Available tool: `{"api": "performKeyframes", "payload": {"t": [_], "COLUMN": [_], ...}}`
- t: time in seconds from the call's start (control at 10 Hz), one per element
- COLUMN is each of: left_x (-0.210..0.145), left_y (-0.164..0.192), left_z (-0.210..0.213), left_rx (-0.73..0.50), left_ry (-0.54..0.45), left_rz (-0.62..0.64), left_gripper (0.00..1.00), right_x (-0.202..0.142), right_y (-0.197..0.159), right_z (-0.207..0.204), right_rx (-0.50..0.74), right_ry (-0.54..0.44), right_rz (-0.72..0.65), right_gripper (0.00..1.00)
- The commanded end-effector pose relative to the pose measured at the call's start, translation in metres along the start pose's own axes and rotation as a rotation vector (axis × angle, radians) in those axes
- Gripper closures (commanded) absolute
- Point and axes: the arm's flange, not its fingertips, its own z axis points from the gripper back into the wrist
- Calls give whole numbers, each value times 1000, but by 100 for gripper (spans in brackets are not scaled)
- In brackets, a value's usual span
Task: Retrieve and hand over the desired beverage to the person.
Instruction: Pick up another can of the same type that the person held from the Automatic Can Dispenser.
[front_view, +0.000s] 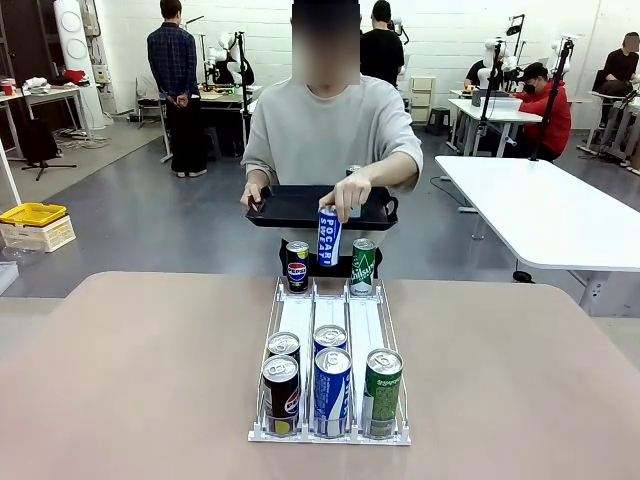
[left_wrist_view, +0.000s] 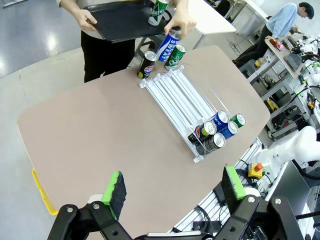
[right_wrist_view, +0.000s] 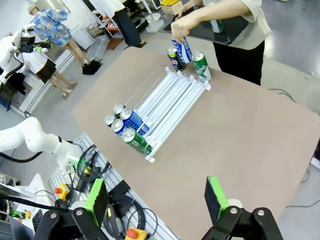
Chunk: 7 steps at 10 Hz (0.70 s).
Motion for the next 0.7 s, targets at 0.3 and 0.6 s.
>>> {"api": "performKeyframes", "payload": {"t": [0.3,0.6], "left_x": [0,52], "left_y": [0,-86], "left_z": [0,-59], "left_rx": [0,129], "left_ry": [0,256], "left_rz": [0,-96], "left_gripper": [0,0], "right_x": [1,1], "right_y": [-2,-2], "right_z": [-2,-2], "right_rx": [24,24], "right_ry": [-21,-21], "right_rz": [11,11], "right_gripper": [0,0]}}
